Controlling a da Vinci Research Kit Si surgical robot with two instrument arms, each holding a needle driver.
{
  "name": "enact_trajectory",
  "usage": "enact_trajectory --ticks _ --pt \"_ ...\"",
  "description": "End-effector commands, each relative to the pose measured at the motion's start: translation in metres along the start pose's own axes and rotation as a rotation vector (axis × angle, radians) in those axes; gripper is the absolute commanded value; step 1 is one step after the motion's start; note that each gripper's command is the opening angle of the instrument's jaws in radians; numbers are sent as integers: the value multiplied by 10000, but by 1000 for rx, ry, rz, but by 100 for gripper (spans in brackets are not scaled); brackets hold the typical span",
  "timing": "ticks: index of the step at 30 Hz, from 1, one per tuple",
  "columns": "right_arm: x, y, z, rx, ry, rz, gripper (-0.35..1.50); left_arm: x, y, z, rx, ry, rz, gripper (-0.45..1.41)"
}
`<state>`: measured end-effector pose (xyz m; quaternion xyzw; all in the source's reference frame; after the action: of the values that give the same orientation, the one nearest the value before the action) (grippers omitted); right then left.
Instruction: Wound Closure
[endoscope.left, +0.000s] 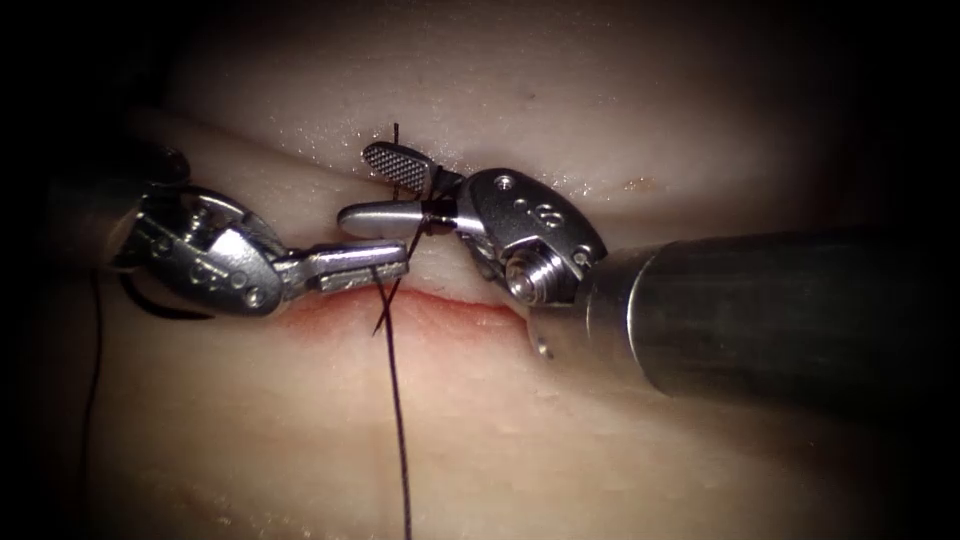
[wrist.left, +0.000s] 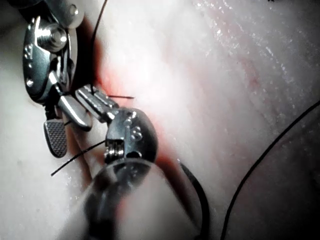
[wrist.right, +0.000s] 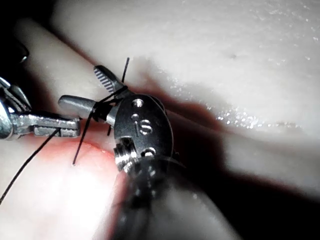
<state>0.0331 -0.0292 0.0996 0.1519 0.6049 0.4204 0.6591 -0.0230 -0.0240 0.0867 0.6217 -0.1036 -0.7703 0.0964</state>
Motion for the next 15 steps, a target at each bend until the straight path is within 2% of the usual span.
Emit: enact_trajectory --ticks 1,5,10,15 --pt "-7 2 7 -1 -1 3 89 -4 5 7 -2 3 0 -45" --pt "-13 14 4 -39 -4 21 96 -23 8 8 -1 -2 -18 -45" --pt "-16 18 0 -60 -5 40 96 -29 8 9 -1 -3 -26 -45" --pt "-26 24 -5 -108 -25 87 108 -36 0 13 2 -3 -27 -45"
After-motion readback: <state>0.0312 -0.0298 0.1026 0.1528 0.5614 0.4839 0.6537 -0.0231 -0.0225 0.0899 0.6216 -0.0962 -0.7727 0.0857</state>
